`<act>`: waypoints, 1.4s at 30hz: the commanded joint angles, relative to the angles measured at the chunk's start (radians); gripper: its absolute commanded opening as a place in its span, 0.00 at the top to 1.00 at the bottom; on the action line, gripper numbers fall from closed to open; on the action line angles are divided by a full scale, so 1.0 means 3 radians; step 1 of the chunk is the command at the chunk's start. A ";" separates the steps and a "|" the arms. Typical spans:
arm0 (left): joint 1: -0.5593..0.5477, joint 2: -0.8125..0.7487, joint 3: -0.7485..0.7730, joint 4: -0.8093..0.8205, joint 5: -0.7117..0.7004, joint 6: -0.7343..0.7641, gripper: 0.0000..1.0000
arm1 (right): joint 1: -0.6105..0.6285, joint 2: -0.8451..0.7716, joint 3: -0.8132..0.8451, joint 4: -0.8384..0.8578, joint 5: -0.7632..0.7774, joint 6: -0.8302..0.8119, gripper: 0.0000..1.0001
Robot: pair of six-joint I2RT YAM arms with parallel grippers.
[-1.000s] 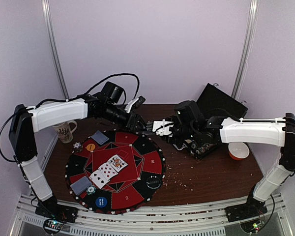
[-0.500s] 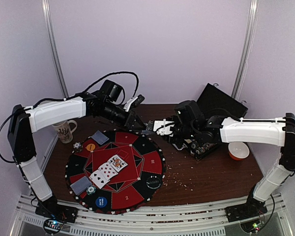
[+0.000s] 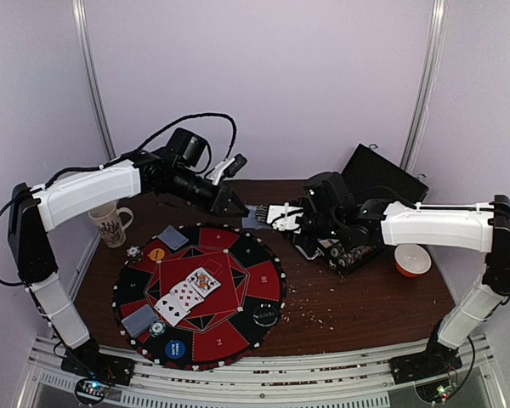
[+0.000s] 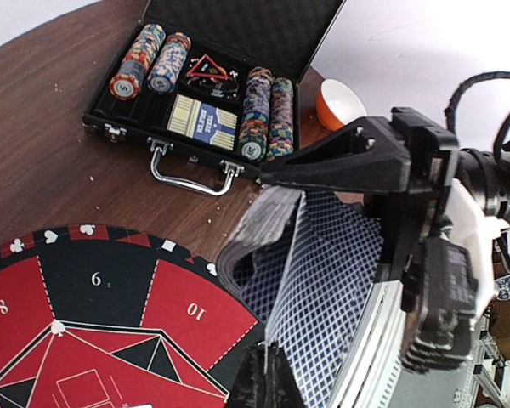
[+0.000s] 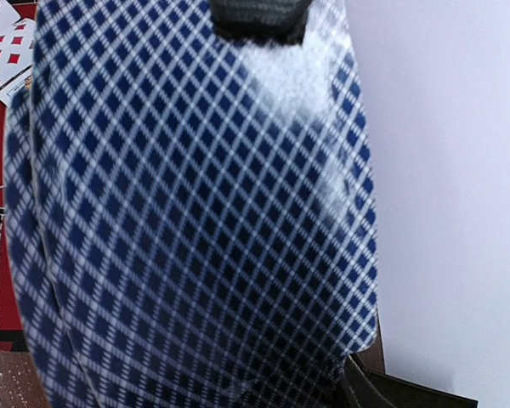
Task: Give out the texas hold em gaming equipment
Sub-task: Pick up the poker card from the face-down deck piles, then place the poker card in the community card area.
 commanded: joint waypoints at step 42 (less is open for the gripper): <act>0.0567 0.0917 -0.0007 -0.0836 -0.0738 0.1892 1.00 | -0.0127 -0.0228 -0.0176 0.0040 0.0083 0.0063 0.57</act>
